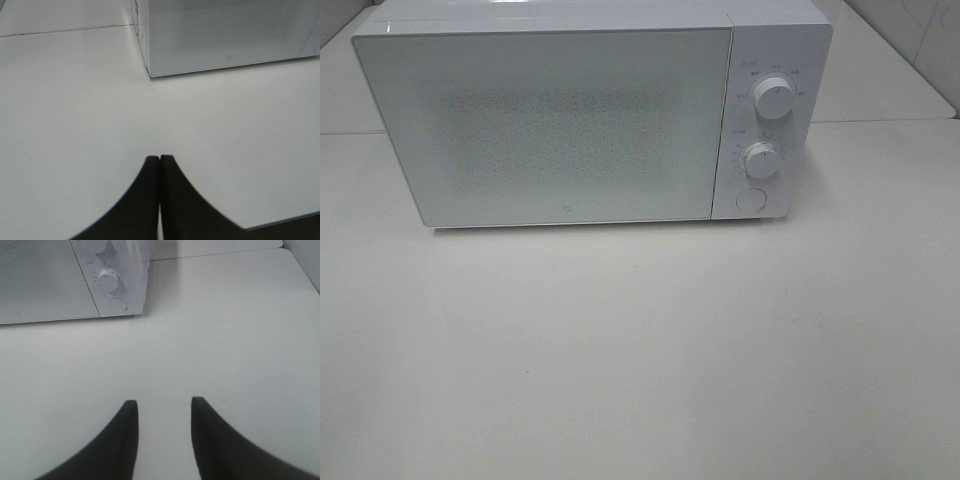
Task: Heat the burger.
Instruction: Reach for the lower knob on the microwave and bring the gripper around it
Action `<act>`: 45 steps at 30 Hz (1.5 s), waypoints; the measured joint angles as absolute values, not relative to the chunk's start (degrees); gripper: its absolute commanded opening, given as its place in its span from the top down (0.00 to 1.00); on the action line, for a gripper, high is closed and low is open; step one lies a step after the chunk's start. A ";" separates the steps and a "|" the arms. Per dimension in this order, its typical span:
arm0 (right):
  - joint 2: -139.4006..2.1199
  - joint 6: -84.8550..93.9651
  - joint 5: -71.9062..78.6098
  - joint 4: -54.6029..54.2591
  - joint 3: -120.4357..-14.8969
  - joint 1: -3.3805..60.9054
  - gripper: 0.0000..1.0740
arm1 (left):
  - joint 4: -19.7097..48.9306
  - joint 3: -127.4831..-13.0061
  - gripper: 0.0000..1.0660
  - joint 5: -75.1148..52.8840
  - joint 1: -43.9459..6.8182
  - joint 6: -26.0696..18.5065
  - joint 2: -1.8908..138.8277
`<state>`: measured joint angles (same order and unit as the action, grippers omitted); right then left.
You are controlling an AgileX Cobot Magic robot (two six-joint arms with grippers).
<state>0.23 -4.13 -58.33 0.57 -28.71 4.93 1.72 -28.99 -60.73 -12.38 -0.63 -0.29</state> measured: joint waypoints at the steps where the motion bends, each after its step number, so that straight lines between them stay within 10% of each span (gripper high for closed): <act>1: 0.23 -4.13 -58.33 0.57 -28.71 4.93 0.68 | 1.72 -28.99 1.00 -60.73 -12.38 -0.63 -0.29; 45: -12.55 -4.13 -43.26 0.57 -29.97 4.93 0.64 | 1.78 -28.99 1.00 -60.56 -12.38 -0.63 -0.29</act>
